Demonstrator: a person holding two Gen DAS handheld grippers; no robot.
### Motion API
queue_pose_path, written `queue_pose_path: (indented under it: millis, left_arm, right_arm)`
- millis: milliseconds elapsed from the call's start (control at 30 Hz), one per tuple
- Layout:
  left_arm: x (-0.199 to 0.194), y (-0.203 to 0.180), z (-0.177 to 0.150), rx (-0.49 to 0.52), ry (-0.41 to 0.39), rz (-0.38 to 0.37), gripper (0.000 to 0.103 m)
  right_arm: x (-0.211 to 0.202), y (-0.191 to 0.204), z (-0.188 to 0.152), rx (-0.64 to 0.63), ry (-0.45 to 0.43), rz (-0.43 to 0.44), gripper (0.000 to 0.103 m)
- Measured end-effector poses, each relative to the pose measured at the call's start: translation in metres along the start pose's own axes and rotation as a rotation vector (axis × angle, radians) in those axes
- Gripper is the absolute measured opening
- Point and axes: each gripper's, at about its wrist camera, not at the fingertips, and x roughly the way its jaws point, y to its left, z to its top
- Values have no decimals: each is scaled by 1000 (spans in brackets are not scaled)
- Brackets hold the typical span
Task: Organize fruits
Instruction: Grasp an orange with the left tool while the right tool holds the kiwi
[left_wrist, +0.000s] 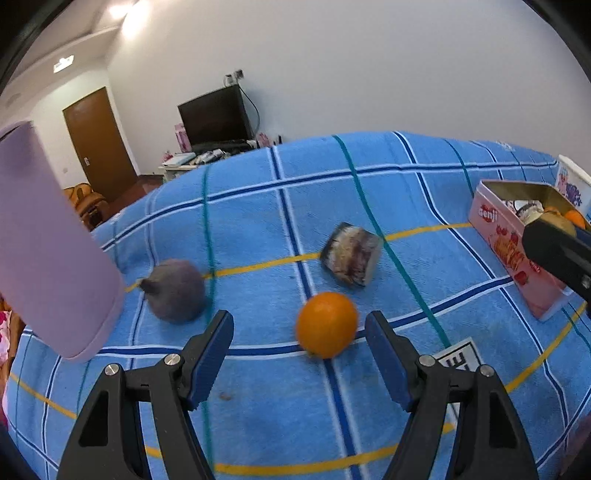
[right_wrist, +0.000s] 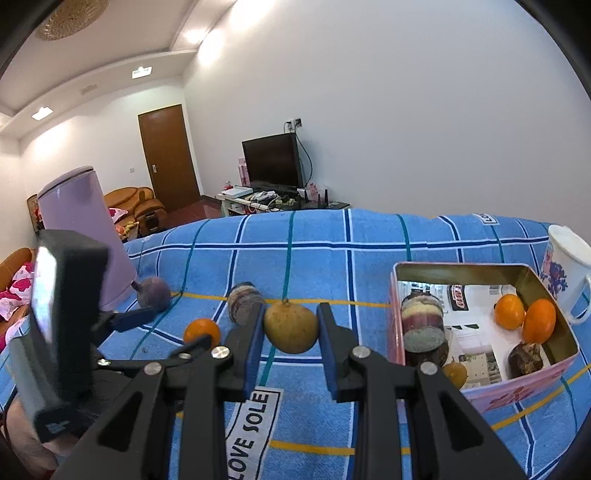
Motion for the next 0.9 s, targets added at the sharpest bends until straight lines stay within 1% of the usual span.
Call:
queue_pose_path:
  millis: [67,133,167,200,267,367,533,767,900]
  left_arm:
    - [6,-6,2,12,23,0,74]
    - [14,-11,4,28,57,5,60]
    - [18,-13,4,33,77,5,49]
    - [23,-14,5,31,95,2,46]
    - [24,-14,7,23,95,-2,45]
    - [24,-15,7,25,95,-17,40]
    - [20,-14,7,8,83,-23,40]
    - [-7,-1,4,-64,-34,26,40]
    - [-23,2,0,-94,-97,79,40]
  right_arm:
    - [0,0,1,-5,-3,2,31]
    - [0,1,1,-8,-3,5,31]
    - [0,0,1,-7,-2,6,31]
    - [1,0,1,-5,1,8,31]
    - [2,-1,1,-2,4,9,31]
    - [3,-2,1,1,7,10,31]
    - [4,-2,1,-1,9,5,31]
    - [2,-4,1,4,-11,4,31]
    - [0,-2,0,-7,-21,1,31]
